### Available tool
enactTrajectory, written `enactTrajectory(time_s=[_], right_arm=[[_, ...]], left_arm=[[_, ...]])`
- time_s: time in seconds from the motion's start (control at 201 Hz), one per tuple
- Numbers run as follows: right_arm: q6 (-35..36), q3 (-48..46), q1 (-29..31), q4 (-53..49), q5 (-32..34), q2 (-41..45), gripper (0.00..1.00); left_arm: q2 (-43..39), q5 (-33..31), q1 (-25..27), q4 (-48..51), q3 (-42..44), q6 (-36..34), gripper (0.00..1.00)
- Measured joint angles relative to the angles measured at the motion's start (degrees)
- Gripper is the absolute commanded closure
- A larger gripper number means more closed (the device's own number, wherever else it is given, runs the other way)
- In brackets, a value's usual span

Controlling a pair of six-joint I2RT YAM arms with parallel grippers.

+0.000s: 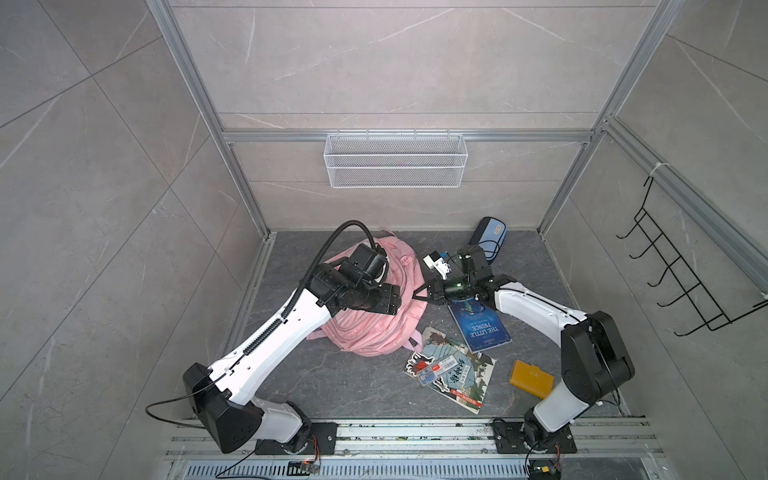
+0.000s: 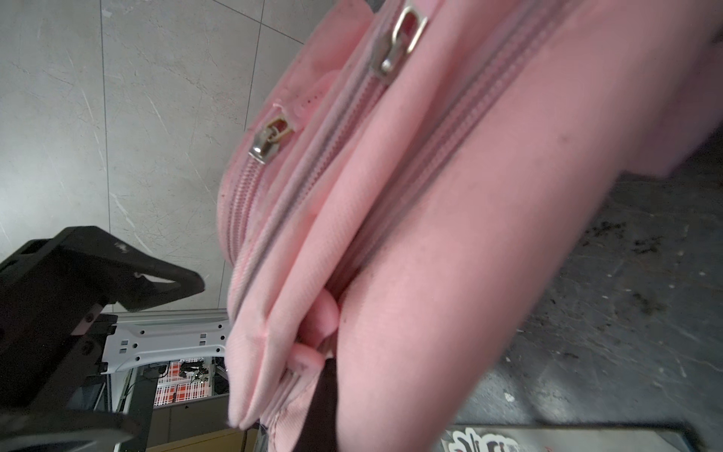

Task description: Pack the student bag

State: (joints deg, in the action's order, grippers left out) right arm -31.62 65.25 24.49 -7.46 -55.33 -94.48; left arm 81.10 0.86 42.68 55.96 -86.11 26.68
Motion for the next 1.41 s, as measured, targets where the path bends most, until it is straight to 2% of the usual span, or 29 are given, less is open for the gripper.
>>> enactTrajectory(time_s=[0.115, 0.309, 0.543, 0.607, 0.667, 0.737, 0.792, 1.09, 1.299, 1.409], right_arm=[[2.54, 2.1, 0.7, -2.56, -0.15, 0.31, 1.0], [4.5, 4.5, 1.64, -4.98, 0.68, 0.31, 1.0], [4.37, 4.52, 1.75, -4.74, 1.62, 0.31, 1.0], [4.22, 4.72, 1.81, -4.76, 1.86, 0.31, 1.0], [4.22, 4.92, 1.88, -4.79, 2.25, 0.31, 1.0], [4.24, 5.22, 1.97, -4.9, 2.69, 0.31, 1.0], [4.28, 5.49, 2.01, -5.11, 2.89, 0.31, 1.0], [6.49, 8.41, 3.21, -6.64, 2.89, 0.22, 1.0], [10.95, 8.98, 3.58, -9.16, 2.89, 0.22, 1.0], [13.68, 8.87, 3.61, -10.6, 2.99, 0.22, 0.83]], left_arm=[[2.03, -2.03, 0.44, -1.64, 0.04, -0.44, 0.3], [5.62, -4.46, 0.55, -2.49, -0.44, -2.21, 0.48], [6.6, -6.64, 0.81, -3.28, -0.33, -2.27, 0.49], [6.56, -6.95, 0.81, -4.2, 0.37, -2.49, 0.54], [6.56, -6.99, 0.81, -5.35, 1.27, -2.86, 0.61], [6.32, -7.26, 0.76, -6.73, 2.43, -3.28, 0.86], [5.84, -7.45, 0.52, -7.52, 3.26, -3.72, 1.0], [-3.08, 0.87, -7.65, -12.11, 10.01, -4.17, 1.0], [-7.04, 6.56, -11.91, -13.88, 13.35, -4.24, 1.0], [-7.17, 8.35, -12.2, -14.01, 13.86, -4.35, 1.0]])
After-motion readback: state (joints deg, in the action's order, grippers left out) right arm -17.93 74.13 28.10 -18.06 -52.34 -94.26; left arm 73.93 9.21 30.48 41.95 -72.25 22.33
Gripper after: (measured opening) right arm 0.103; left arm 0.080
